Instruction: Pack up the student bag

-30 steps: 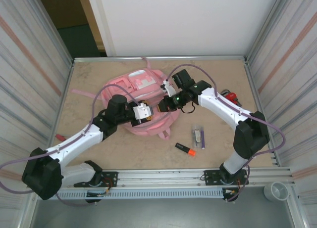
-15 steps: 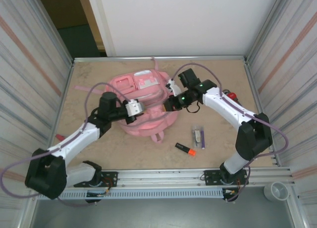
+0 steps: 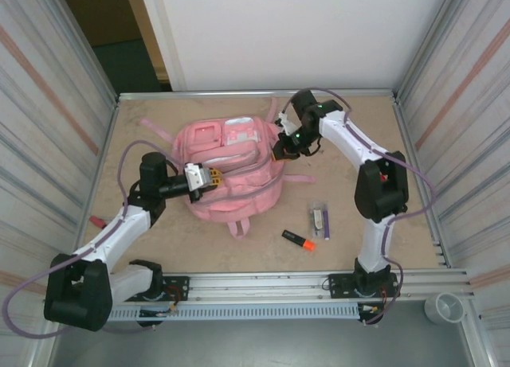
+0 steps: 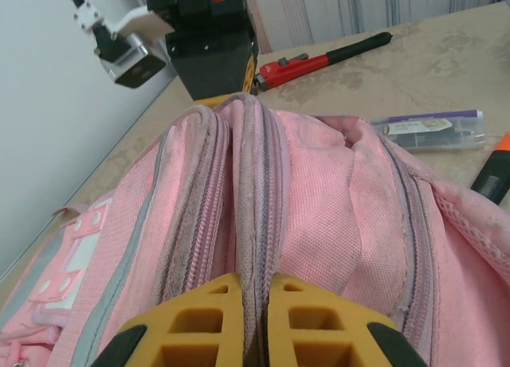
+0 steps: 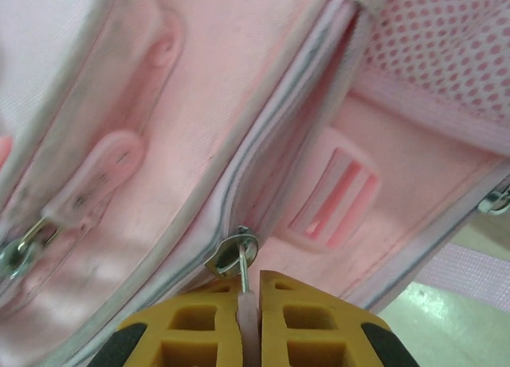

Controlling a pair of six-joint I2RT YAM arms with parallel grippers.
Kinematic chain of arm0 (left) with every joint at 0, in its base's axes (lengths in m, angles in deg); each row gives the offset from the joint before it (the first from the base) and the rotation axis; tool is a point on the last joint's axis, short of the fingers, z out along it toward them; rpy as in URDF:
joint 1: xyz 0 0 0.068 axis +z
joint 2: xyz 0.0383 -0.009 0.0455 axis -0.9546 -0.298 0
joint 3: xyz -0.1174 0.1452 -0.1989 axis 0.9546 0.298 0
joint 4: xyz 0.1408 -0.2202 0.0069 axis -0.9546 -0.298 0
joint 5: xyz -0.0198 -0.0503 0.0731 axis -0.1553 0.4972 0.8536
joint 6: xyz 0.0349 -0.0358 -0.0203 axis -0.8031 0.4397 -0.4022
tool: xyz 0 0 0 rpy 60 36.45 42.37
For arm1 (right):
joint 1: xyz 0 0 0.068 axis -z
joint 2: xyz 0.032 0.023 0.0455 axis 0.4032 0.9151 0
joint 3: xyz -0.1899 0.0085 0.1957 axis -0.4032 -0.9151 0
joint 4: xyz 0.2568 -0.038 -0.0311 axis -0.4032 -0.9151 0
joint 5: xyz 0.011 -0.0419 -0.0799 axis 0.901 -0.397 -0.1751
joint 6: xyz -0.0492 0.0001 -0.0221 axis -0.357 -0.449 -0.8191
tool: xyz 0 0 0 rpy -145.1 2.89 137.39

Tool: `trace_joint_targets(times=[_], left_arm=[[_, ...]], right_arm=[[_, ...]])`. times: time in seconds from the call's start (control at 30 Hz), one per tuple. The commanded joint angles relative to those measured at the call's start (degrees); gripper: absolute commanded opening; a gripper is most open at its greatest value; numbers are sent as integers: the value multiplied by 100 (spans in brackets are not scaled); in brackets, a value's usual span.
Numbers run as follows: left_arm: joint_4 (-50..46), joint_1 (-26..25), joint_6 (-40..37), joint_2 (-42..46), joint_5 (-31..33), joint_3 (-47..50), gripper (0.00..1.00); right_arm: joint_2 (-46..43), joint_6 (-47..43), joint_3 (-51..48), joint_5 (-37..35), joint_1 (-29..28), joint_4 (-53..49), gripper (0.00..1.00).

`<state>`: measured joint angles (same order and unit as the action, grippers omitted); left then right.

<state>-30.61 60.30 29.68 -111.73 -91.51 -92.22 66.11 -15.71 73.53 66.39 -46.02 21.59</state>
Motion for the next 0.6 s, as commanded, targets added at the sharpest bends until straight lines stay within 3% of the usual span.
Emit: trace_joint_targets(times=[0.0, 0.13, 0.23, 0.57], left_arm=[[221, 243, 192, 377, -520, 9, 0], [364, 252, 284, 370, -715, 27, 0], [412, 252, 300, 386, -729, 53, 0], [407, 252, 268, 269, -637, 46, 0]], right_arm=[[452, -147, 550, -1211, 774, 9, 0], [919, -444, 998, -835, 839, 105, 0], [1303, -525, 1305, -1098, 909, -43, 0], [1346, -521, 1250, -749, 849, 563, 0]])
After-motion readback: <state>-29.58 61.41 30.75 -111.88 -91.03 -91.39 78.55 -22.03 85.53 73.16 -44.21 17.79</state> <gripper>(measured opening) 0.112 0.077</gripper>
